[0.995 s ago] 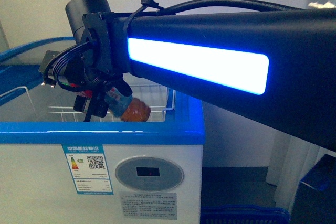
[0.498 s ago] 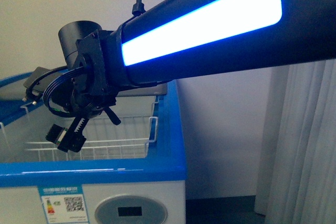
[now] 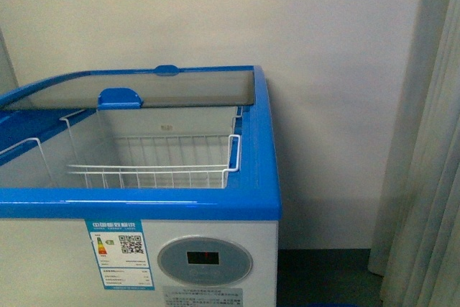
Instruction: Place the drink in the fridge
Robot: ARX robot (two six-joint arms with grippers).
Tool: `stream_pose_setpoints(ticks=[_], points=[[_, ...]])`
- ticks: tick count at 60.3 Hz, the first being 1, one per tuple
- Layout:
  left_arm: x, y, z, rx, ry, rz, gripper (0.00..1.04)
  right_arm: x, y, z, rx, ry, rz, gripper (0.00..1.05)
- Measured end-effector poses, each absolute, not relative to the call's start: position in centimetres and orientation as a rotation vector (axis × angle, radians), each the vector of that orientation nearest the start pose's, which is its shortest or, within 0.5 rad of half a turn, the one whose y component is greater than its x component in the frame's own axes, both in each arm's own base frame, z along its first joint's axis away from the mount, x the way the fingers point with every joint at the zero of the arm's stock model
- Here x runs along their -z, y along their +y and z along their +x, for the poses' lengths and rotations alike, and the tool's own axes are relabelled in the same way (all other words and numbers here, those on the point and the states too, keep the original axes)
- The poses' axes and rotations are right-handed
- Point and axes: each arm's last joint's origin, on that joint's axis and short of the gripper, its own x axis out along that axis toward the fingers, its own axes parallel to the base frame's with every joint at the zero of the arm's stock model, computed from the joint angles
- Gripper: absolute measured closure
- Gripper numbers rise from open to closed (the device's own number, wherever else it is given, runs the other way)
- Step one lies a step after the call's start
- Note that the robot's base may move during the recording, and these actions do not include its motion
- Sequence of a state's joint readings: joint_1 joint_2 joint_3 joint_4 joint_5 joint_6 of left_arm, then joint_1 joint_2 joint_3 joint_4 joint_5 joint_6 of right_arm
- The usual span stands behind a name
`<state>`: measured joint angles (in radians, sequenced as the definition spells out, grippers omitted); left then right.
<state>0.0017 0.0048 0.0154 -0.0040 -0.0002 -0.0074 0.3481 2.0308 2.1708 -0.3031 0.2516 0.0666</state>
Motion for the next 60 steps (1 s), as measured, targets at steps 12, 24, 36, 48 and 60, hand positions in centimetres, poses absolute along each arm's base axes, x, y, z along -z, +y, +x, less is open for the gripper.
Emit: stream_pose_setpoints(ticks=[12, 24, 36, 48, 60], points=[[-16.8, 0.0, 9.7, -0.002, -0.007, -0.007, 1.02, -42.4, 8.5, 37.7, 0.051, 0.24, 0.074, 0.07], [-16.8, 0.0, 9.7, -0.002, -0.007, -0.007, 1.02, -41.5, 3.7, 28.5, 0.119, 0.24, 0.088, 0.07], [-16.8, 0.0, 9.7, -0.002, -0.007, -0.007, 1.02, -37.3, 0.5, 18.6, 0.096, 0.185, 0.086, 0.13], [-16.8, 0.0, 9.7, -0.002, -0.007, -0.007, 1.02, -30.1, 0.0, 12.8, -0.005, -0.051, 0.017, 0.56], [-16.8, 0.0, 9.7, -0.001, -0.007, -0.007, 1.02, -24.6, 0.0, 12.7, 0.0, 0.024, 0.007, 0.95]])
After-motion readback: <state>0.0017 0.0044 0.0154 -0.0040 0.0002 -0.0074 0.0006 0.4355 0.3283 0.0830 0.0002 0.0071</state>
